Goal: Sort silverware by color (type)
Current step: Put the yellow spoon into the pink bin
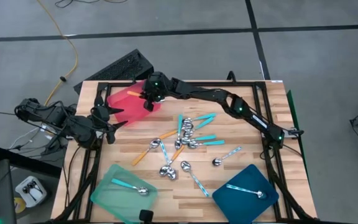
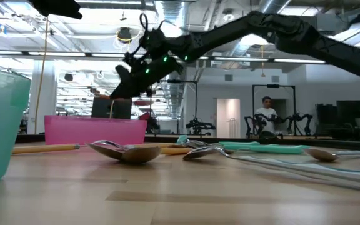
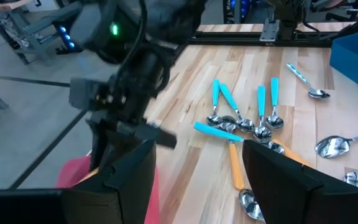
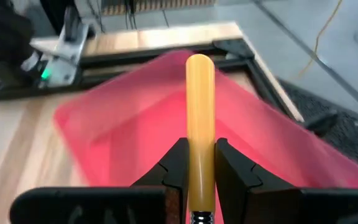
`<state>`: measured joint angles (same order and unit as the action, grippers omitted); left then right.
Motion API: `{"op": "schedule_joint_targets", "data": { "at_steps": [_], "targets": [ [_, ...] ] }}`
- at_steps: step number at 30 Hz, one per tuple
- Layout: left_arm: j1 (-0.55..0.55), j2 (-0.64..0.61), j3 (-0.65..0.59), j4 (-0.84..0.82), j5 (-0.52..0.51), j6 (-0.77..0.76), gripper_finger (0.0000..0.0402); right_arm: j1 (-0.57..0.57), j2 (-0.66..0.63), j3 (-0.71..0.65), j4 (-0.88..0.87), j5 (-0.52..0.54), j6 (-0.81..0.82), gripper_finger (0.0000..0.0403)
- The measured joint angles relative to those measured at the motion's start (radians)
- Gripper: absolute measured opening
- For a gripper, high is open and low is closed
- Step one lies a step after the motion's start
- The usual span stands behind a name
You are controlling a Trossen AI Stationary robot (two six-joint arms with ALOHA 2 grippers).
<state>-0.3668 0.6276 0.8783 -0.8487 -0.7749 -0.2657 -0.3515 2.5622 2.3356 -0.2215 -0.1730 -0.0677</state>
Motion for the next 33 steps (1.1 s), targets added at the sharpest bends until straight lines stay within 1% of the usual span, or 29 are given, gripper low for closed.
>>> {"op": "schedule_joint_targets", "data": {
  "at_steps": [2, 3, 7, 11, 14, 20, 28, 33],
  "targets": [
    [0.000, 0.000, 0.000, -0.001, 0.000, 0.000, 0.0226, -0.005, 0.012, -0.005, -0.019, -0.028, 0.013, 0.0078],
    [0.000, 0.000, 0.000, 0.000, 0.000, 0.000, 0.0226, -0.001, 0.028, -0.003, 0.000, -0.030, 0.012, 0.0078],
    [0.000, 0.000, 0.000, -0.001, 0.000, 0.000, 0.0226, 0.002, 0.052, -0.004, 0.024, -0.021, 0.022, 0.0078],
    [0.000, 0.000, 0.000, -0.002, 0.000, 0.000, 0.0226, 0.001, 0.047, -0.001, 0.068, -0.022, 0.019, 0.0078],
    [0.000, 0.000, 0.000, -0.003, 0.000, 0.000, 0.0226, -0.005, 0.048, -0.002, 0.106, -0.062, 0.010, 0.0078],
    [0.000, 0.000, 0.000, -0.004, 0.000, 0.000, 0.0226, -0.009, 0.077, -0.001, 0.238, -0.120, 0.035, 0.0078],
    [0.000, 0.000, 0.000, -0.008, 0.000, 0.000, 0.0226, -0.015, 0.076, -0.001, 0.233, -0.126, 0.074, 0.0078],
    [0.000, 0.000, 0.000, -0.008, 0.000, 0.000, 0.0226, -0.018, 0.078, -0.002, 0.240, -0.136, 0.071, 0.0078]
  ]
}}
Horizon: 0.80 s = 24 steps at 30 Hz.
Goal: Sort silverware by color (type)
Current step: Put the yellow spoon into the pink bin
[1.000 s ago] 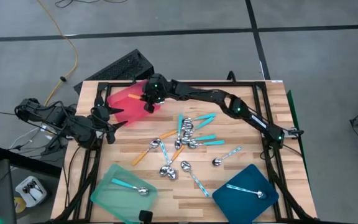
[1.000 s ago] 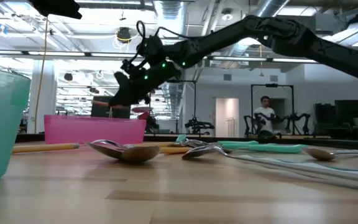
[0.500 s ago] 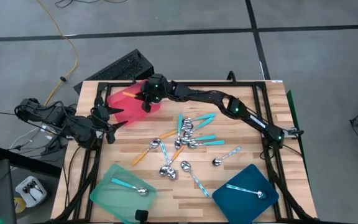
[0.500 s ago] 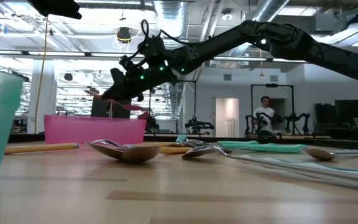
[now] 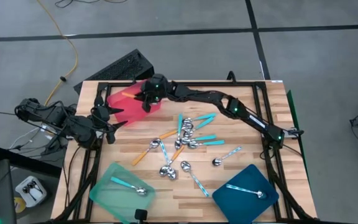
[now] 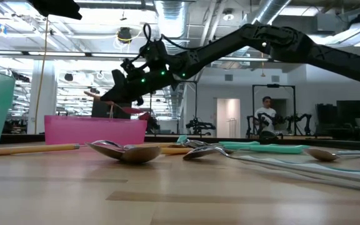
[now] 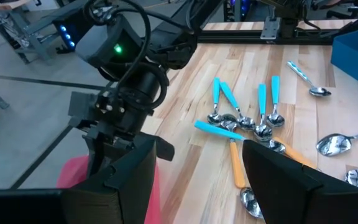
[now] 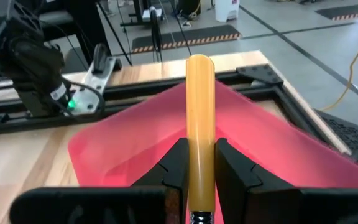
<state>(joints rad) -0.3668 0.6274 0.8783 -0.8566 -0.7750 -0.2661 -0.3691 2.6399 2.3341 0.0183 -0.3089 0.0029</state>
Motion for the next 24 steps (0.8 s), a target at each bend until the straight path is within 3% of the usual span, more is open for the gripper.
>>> {"op": "schedule_joint_targets", "data": {
  "at_steps": [11, 24],
  "targets": [
    [0.000, 0.000, 0.000, 0.000, 0.000, -0.005, 0.0226, 0.000, 0.000, 0.000, 0.003, -0.002, -0.015, 0.0088],
    [0.000, 0.001, 0.000, 0.001, 0.000, -0.007, 0.0226, 0.027, 0.052, -0.002, 0.024, 0.090, -0.033, 0.0090]
  ]
}}
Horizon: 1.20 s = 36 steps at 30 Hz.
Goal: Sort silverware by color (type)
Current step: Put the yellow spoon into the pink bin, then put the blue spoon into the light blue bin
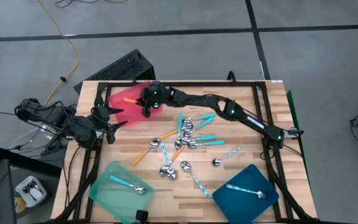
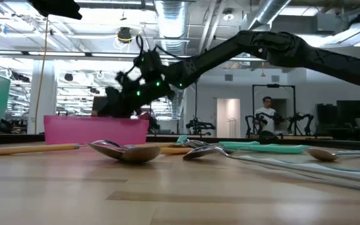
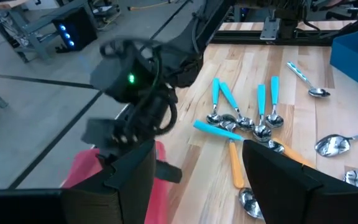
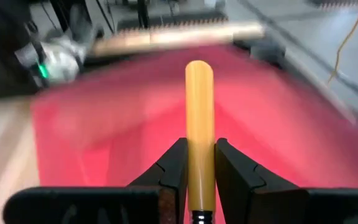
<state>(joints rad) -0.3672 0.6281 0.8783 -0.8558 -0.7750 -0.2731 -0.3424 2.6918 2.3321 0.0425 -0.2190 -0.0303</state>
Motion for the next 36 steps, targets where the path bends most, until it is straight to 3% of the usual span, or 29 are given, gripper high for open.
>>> {"op": "schedule_joint_targets", "data": {
  "at_steps": [13, 27, 36],
  "targets": [
    [0.000, 0.000, 0.000, 0.000, 0.000, -0.003, 0.0226, -0.008, -0.007, 0.002, -0.005, 0.030, 0.048, 0.0093],
    [0.000, 0.000, 0.000, 0.000, 0.000, -0.002, 0.0226, -0.008, -0.006, 0.002, -0.003, 0.038, 0.048, 0.0143],
    [0.000, 0.000, 0.000, 0.000, 0.000, -0.002, 0.0226, -0.008, -0.050, 0.001, -0.033, 0.010, 0.042, 0.0146]
  ]
}}
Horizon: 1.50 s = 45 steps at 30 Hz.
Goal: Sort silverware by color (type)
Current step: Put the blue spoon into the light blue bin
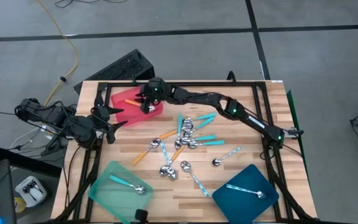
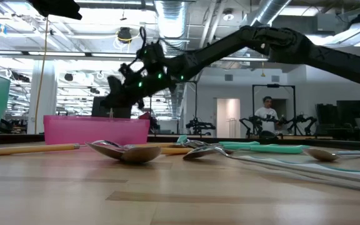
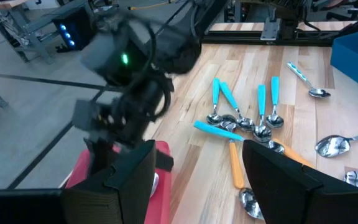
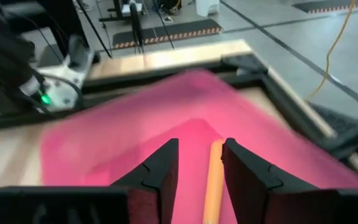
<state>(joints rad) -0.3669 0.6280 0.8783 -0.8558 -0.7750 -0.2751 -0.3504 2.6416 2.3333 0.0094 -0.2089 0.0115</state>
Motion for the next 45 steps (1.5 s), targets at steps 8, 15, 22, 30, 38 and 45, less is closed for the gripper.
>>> {"op": "schedule_joint_targets", "data": {
  "at_steps": [8, 15, 22, 30, 38, 45],
  "targets": [
    [0.000, 0.000, 0.000, -0.002, 0.002, -0.017, 0.0226, 0.003, -0.265, 0.003, -0.377, -0.018, -0.171, 0.0145],
    [0.000, 0.000, 0.000, -0.010, 0.005, -0.037, 0.0226, 0.004, -0.529, 0.001, -0.826, 0.129, -0.312, 0.0145],
    [0.000, 0.000, 0.000, -0.010, 0.008, -0.043, 0.0226, 0.017, -0.725, 0.002, -1.134, 0.313, -0.295, 0.0145],
    [0.000, 0.000, 0.000, -0.013, 0.045, -0.063, 0.0226, 0.033, -0.799, 0.000, -1.583, 0.318, -0.139, 0.0145],
    [0.000, 0.000, 0.000, -0.028, 0.044, -0.063, 0.0226, 0.128, -0.917, -0.263, -1.561, 0.335, -0.070, 0.0145],
    [0.000, 0.000, 0.000, -0.028, 0.045, -0.062, 0.0226, 0.214, -1.153, -0.838, -1.198, 0.338, 0.013, 0.0145]
  ]
}}
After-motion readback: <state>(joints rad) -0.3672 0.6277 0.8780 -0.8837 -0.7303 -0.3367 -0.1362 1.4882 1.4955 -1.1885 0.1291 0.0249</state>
